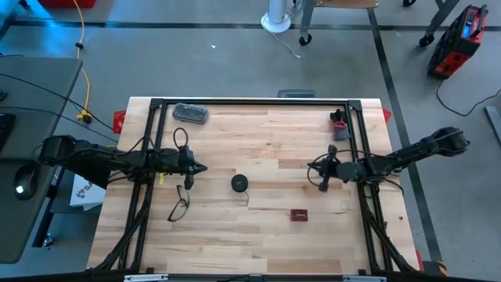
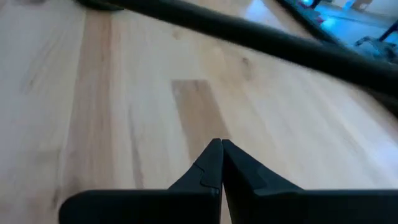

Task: Coil cords
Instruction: Return to Home Position

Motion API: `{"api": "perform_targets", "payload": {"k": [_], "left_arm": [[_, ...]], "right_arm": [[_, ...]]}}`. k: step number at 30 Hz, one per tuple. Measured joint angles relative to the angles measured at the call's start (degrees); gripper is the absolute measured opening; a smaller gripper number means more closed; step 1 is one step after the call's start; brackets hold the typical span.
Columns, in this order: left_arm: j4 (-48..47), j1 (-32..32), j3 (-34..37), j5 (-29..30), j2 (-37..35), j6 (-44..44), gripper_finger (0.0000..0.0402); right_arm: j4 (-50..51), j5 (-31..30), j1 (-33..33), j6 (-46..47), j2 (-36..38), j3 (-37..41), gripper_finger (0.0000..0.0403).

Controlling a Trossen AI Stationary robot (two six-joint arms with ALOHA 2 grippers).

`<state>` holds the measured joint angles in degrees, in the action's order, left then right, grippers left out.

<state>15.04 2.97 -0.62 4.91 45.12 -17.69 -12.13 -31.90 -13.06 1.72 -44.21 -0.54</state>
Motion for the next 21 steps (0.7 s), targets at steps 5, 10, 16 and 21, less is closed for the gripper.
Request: {"api": "perform_targets", "payload": {"k": [5, 10, 16, 21], "left_arm": [[-1.5, 0.0, 0.0, 0.1, 0.0, -0.2, 0.0000], [-2.3, -0.1, 0.0, 0.2, -0.4, -0.2, 0.0001], [-13.7, -1.8, -0.1, -0.3, -22.0, 0.0, 0.0001], [-9.5, -2.0, -0.1, -1.8, -37.9, -0.1, 0.0001]], "right_arm": [[3.2, 1.4, 0.0, -0.3, -0.1, 0.0, 0.0000], [3.4, 3.9, 0.0, -0.3, 0.0, 0.0, 0.0000], [8.2, 9.0, 0.0, -0.6, 11.6, 0.0, 0.0000], [8.4, 12.3, 0.0, -0.3, 24.0, 0.0, 0.0000]]}}
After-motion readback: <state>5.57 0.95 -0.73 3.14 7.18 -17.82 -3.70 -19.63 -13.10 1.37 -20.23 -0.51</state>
